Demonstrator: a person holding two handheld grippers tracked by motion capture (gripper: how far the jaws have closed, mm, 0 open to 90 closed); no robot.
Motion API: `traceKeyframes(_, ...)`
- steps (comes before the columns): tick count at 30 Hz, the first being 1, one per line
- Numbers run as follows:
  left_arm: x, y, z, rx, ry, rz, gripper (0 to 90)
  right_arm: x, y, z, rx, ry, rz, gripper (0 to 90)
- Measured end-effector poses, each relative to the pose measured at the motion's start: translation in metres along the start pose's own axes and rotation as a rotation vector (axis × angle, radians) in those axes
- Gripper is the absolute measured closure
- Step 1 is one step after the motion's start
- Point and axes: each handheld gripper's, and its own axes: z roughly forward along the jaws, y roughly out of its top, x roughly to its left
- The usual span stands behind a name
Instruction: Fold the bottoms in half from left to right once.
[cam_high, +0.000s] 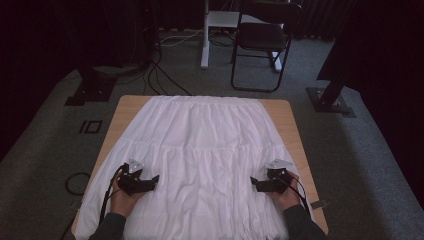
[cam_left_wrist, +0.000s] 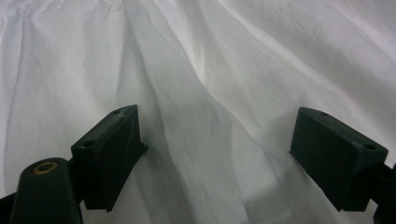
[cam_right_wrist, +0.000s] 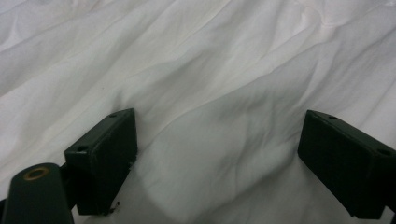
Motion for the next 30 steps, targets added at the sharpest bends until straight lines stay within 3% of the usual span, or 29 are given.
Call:
traceKeyframes(4,-0.001,0.0,0.0,-0.004,0.02,-0.019,18.7,0.0,0.0,0.0,-0.001,-0.004,0.001,12.1)
traceKeyframes(10,0.0,0.0,-0.004,-0.016,0.017,-0.008,27.4,0.0,0.0,0.0,0.0,-0.005,0.005,12.0)
traceKeyframes(13,0.003,0.003,-0.02,-0.058,0.015,-0.018,27.5,0.0,0.0,0.0,-0.001,-0.005,0.003,12.0)
traceKeyframes(15,0.007,0.005,-0.034,-0.076,0.045,-0.005,27.5,0.0,0.0,0.0,-0.001,-0.005,0.004,12.0)
traceKeyframes(17,0.016,0.004,-0.047,-0.084,0.079,-0.011,27.5,0.0,0.0,0.0,0.0,-0.005,0.004,12.1)
traceKeyframes(22,0.049,-0.014,-0.073,-0.061,0.141,-0.085,24.2,0.0,0.0,-0.001,-0.001,-0.005,0.004,12.2)
traceKeyframes(24,0.049,-0.014,-0.073,-0.061,0.141,-0.085,22.6,0.0,0.0,-0.001,-0.001,-0.005,0.005,12.2)
traceKeyframes(25,0.072,-0.033,-0.085,-0.048,0.182,-0.165,19.3,0.0,0.0,-0.001,-0.001,-0.005,0.004,12.2)
traceKeyframes(26,0.078,-0.039,-0.087,-0.04,0.18,-0.188,18.1,0.0,0.0,-0.001,-0.001,-0.005,0.005,12.2)
traceKeyframes(30,0.092,-0.061,-0.085,0.033,0.214,-0.218,15.3,0.0,0.0,-0.001,0.0,-0.005,0.007,12.2)
